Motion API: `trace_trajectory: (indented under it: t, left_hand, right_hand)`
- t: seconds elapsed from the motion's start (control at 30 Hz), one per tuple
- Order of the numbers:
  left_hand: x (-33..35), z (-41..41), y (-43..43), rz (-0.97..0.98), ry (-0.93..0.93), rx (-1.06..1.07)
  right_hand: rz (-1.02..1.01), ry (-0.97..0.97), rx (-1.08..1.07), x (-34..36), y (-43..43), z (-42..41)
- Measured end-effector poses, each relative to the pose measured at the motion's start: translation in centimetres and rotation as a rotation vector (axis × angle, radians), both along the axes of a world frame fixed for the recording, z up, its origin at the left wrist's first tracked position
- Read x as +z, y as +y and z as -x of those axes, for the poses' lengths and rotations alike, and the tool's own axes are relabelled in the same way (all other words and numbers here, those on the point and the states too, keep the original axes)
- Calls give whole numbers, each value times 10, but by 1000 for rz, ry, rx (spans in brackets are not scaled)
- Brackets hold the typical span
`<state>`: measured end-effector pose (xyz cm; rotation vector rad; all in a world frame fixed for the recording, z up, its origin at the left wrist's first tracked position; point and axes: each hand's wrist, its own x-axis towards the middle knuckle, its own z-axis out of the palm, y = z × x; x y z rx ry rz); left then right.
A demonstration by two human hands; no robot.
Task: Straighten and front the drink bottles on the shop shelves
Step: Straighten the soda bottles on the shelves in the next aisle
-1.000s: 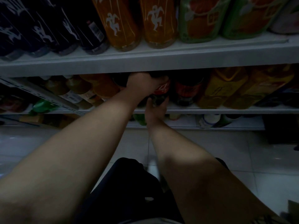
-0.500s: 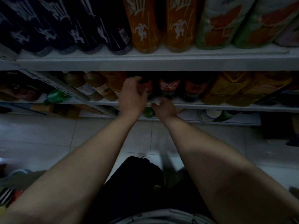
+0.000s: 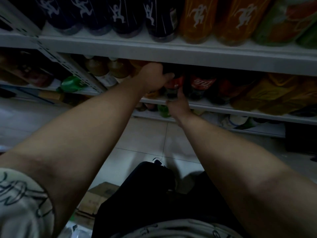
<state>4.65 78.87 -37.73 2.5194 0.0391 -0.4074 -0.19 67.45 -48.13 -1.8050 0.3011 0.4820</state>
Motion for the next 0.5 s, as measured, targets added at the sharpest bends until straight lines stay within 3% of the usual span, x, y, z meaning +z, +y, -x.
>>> trace_trajectory:
  t: [0.23,0.5]
  left_hand:
    - [-8,11,-9,36,-330,111]
    - [-16,18,-29,-103,-385,258]
  right_hand:
    - [-87,17,3,-7,-2,6]
    - [-108,-80,-18,-13,-5,-2]
